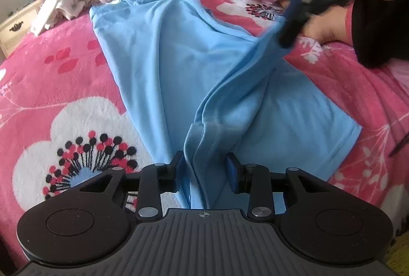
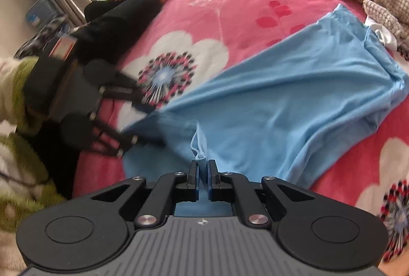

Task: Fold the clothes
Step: 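Grasp the shirt hem with both grippers, then lift the hem with both grippers and fold it over toward the collar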

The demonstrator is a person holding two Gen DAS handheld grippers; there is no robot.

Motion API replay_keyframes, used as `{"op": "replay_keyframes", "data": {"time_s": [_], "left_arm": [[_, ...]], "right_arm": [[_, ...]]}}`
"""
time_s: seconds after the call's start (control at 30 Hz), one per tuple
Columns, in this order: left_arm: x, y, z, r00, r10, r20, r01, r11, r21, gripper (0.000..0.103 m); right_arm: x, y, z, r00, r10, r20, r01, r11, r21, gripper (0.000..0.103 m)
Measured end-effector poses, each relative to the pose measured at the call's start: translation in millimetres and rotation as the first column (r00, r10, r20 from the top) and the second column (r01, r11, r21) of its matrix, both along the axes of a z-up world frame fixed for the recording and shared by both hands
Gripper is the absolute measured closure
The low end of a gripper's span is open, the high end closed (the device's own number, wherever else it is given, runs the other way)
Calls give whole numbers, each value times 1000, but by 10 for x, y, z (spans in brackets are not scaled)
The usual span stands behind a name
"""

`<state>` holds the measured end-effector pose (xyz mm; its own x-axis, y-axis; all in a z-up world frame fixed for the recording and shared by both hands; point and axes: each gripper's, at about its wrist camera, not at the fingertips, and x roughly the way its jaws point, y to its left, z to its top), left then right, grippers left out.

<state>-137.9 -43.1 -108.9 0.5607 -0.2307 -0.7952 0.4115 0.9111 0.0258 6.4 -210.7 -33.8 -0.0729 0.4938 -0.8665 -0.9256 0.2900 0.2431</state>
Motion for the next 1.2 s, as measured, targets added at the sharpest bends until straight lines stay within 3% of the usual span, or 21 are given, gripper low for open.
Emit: {"op": "replay_keyframes", "data": {"time_s": [0.07,0.1,0.2,0.47,0.67,0.83,0.97,1.2], "left_arm": [[-36,-19,19,1000,-8,16,8,1000,17,79],[-58,-30,33,1000,-14,24,14,999,30,91],[-154,-49,103,998,-32,55,28,997,73,99],[-390,-39,271,991,-63,116,40,981,191,102],[-463,-77,188,989,-107,102,76,961,267,102],[-574,-195,118,967,-238,86,189,905,382,102],[-646,-205,139,947,-311,75,255,875,411,102],[-715,-242,9,906,-421,50,339,791,509,102]], "right_arm": [[-53,-85,-18,1000,-6,-17,7,1000,5,96],[-78,-122,-33,1000,-4,-23,4,1000,8,96],[-143,-214,-72,999,2,-37,-2,1000,15,96],[-328,-311,-102,996,73,-42,-71,996,49,96],[-452,-336,-307,993,110,-34,-110,994,-19,96],[-585,-356,-386,987,158,2,-158,986,-48,96],[-648,-382,-366,979,204,17,-203,978,-54,96],[-771,-377,-456,957,285,58,-277,954,-118,96]]}}
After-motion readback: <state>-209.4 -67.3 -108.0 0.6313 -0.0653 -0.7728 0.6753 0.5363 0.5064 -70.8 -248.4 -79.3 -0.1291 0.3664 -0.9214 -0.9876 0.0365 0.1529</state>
